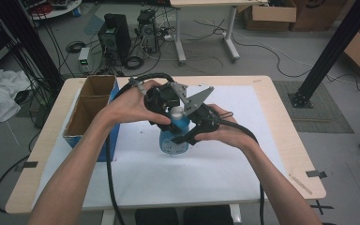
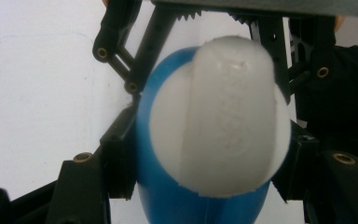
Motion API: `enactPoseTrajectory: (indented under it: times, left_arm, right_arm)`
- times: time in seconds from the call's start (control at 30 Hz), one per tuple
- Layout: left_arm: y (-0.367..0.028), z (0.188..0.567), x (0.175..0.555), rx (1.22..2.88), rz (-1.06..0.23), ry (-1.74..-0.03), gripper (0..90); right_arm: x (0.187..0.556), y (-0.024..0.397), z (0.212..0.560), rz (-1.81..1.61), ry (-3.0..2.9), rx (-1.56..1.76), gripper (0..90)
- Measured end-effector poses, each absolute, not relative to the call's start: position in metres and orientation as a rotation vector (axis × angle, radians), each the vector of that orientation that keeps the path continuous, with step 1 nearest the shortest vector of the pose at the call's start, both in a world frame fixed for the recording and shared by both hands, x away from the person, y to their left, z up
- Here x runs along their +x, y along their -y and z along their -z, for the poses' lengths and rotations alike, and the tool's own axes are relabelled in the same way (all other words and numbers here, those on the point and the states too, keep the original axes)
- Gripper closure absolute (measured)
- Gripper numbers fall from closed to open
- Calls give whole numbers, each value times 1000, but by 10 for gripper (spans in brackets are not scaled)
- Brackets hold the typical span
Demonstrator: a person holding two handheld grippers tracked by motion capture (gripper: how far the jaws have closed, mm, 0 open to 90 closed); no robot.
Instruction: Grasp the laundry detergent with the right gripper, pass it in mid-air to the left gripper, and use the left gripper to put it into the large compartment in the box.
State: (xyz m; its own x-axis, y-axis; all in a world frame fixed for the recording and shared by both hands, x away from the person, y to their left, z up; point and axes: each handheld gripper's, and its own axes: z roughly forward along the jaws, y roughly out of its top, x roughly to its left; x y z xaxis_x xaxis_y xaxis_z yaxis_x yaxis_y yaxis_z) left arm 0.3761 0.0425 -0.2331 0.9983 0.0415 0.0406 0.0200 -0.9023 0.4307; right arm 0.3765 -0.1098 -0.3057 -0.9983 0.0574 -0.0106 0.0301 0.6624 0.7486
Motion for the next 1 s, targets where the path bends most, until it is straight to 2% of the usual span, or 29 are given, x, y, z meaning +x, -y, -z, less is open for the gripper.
enactPoseTrajectory:
  times: [0.23, 0.37, 0.67, 1.0]
  left_arm:
    - [-44, 234, 376, 2697, -63, -55, 380]
    - [-44, 234, 375, 2700, -63, -60, 380]
    - [-45, 232, 375, 2698, -60, -69, 379]
    - [-50, 229, 376, 2719, -60, -136, 380]
  right_arm:
    - [377, 111, 307, -1260, -2839, 97, 255]
    - [378, 112, 307, -1257, -2835, 125, 155]
    - [379, 122, 302, -1235, -2837, 145, 151]
    - [379, 142, 300, -1047, -2891, 225, 162]
